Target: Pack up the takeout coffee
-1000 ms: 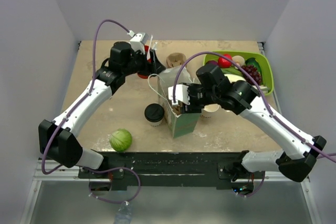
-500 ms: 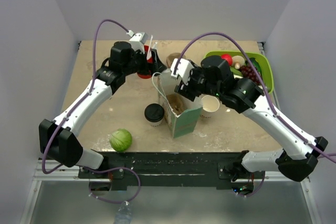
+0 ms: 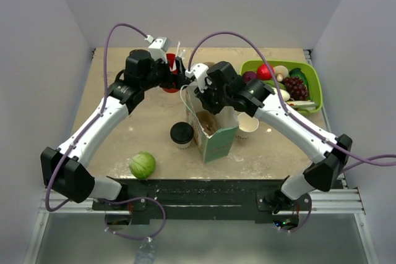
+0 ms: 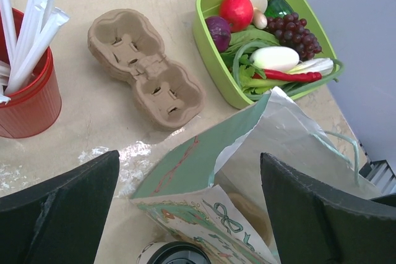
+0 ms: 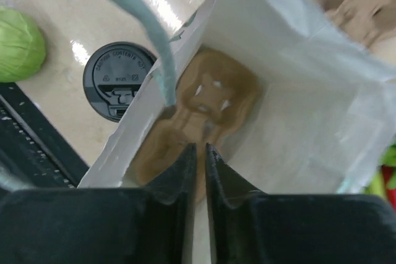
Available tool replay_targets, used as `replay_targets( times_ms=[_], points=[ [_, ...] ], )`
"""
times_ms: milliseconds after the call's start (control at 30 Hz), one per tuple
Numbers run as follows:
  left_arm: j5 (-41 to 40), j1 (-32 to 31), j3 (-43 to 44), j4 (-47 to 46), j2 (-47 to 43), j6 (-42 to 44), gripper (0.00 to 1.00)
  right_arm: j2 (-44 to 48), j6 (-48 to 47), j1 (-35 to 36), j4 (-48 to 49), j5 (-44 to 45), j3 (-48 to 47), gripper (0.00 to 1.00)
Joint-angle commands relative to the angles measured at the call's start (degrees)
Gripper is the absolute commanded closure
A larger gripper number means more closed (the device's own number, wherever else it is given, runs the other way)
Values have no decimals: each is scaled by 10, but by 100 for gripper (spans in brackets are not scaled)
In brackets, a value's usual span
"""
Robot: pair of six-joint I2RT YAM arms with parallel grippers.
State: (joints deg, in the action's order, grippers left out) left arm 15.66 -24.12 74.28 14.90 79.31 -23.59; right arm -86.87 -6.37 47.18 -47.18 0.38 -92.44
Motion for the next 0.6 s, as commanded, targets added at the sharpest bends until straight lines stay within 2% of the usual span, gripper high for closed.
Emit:
replay_targets(
  times_ms=[0, 200, 400, 567],
  points=[
    [-1, 3, -19, -15, -22, -10, 1, -33, 127, 0, -77, -20, -30, 93],
    [14, 3, -35, -22, -21, -14, 4, -52, 173, 0, -114, 9, 17, 96],
    [20, 2, -46, -30, -24, -13, 5, -51, 190, -1, -73, -2, 77, 96],
    [23, 2, -44, -31, -23, -12, 5, -81, 196, -1, -41, 22, 105, 96]
  ],
)
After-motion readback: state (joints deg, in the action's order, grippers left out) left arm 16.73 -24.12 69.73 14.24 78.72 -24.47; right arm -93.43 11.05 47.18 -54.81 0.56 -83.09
